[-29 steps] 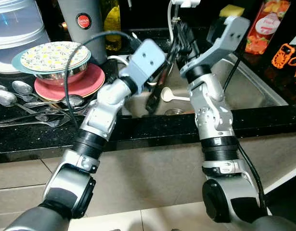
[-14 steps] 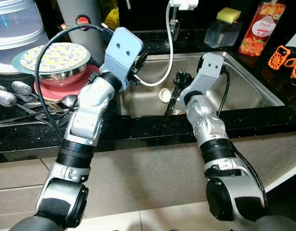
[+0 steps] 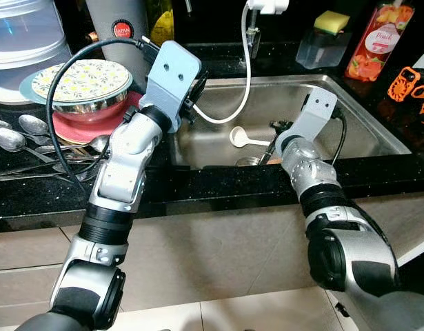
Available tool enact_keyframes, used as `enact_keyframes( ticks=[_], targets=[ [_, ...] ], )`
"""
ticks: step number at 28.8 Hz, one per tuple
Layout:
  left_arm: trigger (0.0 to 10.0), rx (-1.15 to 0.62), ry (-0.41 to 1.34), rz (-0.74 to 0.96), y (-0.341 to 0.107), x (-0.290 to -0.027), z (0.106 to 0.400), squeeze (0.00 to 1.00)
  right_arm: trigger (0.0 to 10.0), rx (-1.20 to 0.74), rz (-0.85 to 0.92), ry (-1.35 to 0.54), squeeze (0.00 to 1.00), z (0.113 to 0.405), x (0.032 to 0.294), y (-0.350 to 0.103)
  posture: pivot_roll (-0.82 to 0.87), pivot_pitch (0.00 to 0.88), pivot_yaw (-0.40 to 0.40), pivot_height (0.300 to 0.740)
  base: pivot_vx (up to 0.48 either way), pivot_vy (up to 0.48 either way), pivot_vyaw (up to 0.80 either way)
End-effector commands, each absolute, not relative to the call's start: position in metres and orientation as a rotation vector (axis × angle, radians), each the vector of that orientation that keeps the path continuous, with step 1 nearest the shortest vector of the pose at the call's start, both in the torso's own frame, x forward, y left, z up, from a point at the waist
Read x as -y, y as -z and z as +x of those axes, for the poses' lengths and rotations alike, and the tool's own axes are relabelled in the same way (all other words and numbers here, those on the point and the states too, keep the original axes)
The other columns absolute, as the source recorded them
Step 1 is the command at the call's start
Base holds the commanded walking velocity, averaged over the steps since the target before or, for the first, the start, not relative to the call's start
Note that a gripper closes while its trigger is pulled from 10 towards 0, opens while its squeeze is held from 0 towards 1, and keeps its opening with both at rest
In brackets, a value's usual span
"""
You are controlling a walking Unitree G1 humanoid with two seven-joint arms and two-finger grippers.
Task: Kitchen organization
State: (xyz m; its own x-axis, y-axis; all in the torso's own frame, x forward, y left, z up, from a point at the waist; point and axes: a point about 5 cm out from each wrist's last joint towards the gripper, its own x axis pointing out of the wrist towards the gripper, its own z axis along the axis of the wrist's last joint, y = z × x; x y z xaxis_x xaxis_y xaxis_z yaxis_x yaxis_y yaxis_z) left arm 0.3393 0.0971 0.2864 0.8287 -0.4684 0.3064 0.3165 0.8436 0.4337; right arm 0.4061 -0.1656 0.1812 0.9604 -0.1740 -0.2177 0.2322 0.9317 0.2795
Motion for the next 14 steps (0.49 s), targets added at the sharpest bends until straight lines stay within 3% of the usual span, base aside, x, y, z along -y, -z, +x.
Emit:
enact_keyframes(
  ticks=[1, 8, 9, 10, 14],
  targets=[
    [10.0, 0.406, 0.403, 0.404, -0.285, -0.103, 0.338, 0.0, 10.0, -0.222, 0.289, 0.206, 1.0, 0.406, 0.164, -0.176, 0.12, 0.006, -0.039, 0.74, 0.0, 0.0, 0.0],
    [10.0, 0.398, 0.387, 0.412, -0.286, -0.107, 0.339, 0.0, 10.0, -0.182, 0.276, 0.173, 1.0, 0.408, 0.162, -0.183, 0.12, 0.001, -0.038, 0.74, 0.0, 0.0, 0.0],
    [10.0, 0.396, 0.382, 0.413, -0.286, -0.108, 0.339, 0.0, 10.0, -0.167, 0.267, 0.165, 0.66, 0.409, 0.163, -0.185, 0.12, 0.0, -0.039, 0.74, 0.0, 0.0, 0.0],
    [10.0, 0.394, 0.371, 0.419, -0.285, -0.111, 0.338, 0.0, 10.0, -0.126, 0.233, 0.165, 0.0, 0.409, 0.167, -0.191, 0.12, 0.0, -0.038, 0.74, 0.0, 0.0, 0.0],
    [10.0, 0.389, 0.357, 0.43, -0.285, -0.116, 0.338, 0.0, 10.0, -0.052, 0.227, 0.166, 0.0, 0.409, 0.171, -0.204, 0.12, 0.0, -0.039, 0.74, 0.0, 0.0, 0.0]
  ],
)
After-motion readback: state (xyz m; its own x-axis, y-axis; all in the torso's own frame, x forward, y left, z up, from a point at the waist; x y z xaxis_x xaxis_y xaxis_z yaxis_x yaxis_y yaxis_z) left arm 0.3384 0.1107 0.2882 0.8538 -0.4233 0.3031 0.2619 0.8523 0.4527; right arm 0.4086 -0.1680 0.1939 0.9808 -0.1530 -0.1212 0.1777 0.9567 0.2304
